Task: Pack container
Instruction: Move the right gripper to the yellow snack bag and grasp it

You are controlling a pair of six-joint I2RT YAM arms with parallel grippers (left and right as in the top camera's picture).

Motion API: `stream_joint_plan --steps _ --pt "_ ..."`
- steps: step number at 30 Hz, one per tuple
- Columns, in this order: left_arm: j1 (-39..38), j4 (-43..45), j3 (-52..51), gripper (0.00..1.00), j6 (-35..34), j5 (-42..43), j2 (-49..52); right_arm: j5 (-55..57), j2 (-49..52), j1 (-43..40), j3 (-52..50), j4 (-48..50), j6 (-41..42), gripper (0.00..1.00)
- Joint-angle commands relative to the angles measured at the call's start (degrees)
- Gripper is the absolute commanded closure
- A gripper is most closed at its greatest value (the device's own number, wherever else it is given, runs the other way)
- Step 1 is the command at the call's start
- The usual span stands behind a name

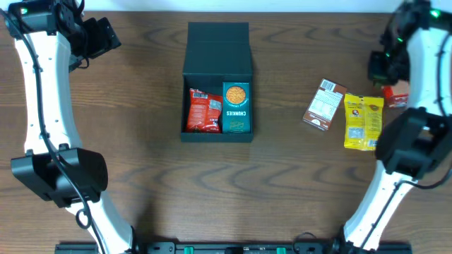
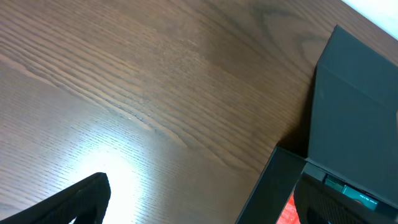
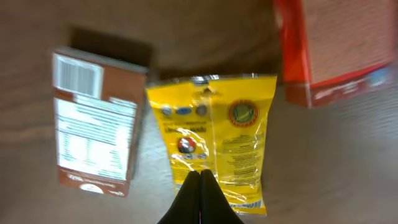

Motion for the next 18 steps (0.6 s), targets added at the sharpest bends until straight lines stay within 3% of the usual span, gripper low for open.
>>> stream_joint_plan --steps 1,3,5,8,18 --pt "0.35 -0.15 -0.07 0.05 1.01 -0.22 0.24 -9.31 -0.57 -5.57 -4.26 0.94 -5.33 0.96" --pt "0.35 -0.11 -0.07 0.04 1.01 -0.22 0.24 -13.49 -0.57 -8.81 -7.21 1.01 -9.18 0.90" --pt "0.35 -0.09 -0.07 0.05 1.01 -0.22 0.24 -17.53 -0.57 -11.32 -10.16 1.16 -12.85 0.76" --pt "0.35 0.07 -0.07 0.05 0.98 -0.20 0.24 -22.01 -0.57 -13.99 -14.53 2.54 -16.26 0.47" --pt "0.35 -0.02 -0.07 0.05 0.50 -0.20 0.26 -28.02 -0.57 -18.80 -23.52 11.37 -17.27 0.30"
